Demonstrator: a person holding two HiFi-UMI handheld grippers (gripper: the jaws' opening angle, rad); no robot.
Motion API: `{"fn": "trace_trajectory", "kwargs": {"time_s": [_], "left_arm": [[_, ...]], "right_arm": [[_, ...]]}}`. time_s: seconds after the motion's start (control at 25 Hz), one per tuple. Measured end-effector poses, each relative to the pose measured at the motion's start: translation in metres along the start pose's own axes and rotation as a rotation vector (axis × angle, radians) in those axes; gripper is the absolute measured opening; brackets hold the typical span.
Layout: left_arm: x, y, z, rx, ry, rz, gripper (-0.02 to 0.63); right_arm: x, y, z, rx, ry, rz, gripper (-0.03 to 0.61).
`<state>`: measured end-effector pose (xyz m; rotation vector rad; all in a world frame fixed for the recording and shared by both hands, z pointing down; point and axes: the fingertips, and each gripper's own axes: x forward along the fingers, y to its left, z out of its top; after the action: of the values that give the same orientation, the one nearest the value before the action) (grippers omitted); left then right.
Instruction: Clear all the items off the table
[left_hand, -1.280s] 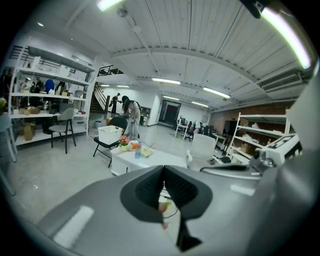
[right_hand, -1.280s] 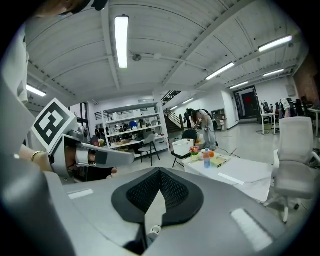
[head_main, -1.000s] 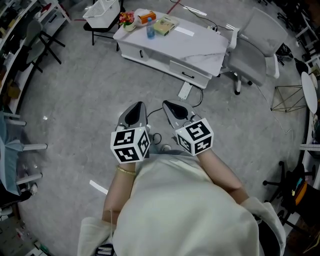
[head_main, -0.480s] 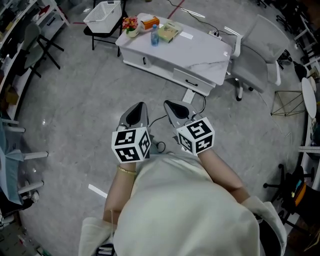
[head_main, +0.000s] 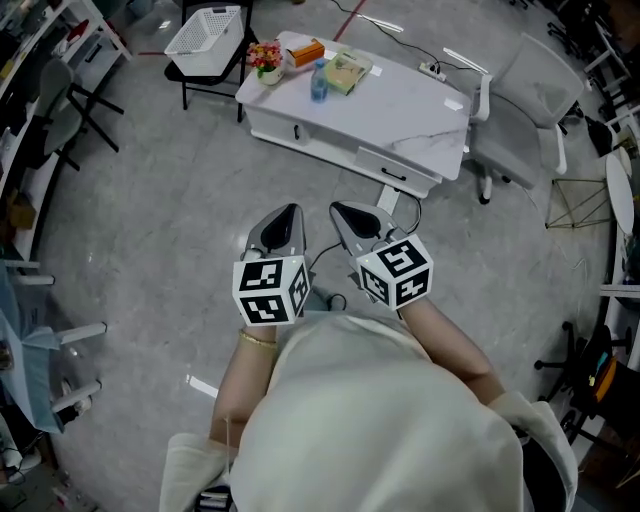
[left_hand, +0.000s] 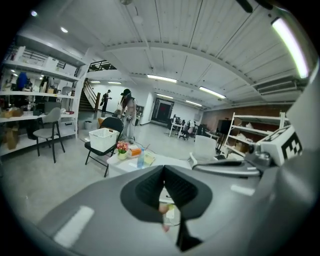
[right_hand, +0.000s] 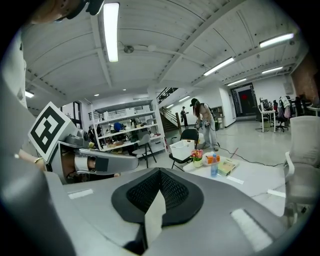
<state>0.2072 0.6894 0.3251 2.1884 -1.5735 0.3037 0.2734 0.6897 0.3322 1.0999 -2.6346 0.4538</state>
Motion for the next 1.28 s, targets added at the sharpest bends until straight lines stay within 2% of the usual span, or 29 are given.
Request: {"fn": "trace_trajectory", "kwargs": {"time_s": [0.28,0.6,0.76,1.08,1.28], "left_arm": [[0.018,0.044,0.017,0.014,0.021,-0.026,0.009],[0.036,0.101,0.033,0.028,0.042,-0.065,0.009],[0.045,0.125,0.04,0.025,0.045,-0.063,0.009],[0.057,0.159,0.045,0.0,0.057,-0.077,0.009],[0.061,0.164,0.043,-0.008,0.071,-0.087,0.009]], "right_arm": [[0.049,0.006,0.015,0.003,0.021,-0.023,-0.002],[0.107,0.009,0.033,0.076,0.002,-0.076,-0.002],[0.129,0.012,0.036,0.076,0.004,-0.096,-0.002],[0.163,0.022,0.045,0.07,0.014,-0.098,-0.002],[0.168,0.026,0.045,0.08,0.024,-0.101,-0.002]]}}
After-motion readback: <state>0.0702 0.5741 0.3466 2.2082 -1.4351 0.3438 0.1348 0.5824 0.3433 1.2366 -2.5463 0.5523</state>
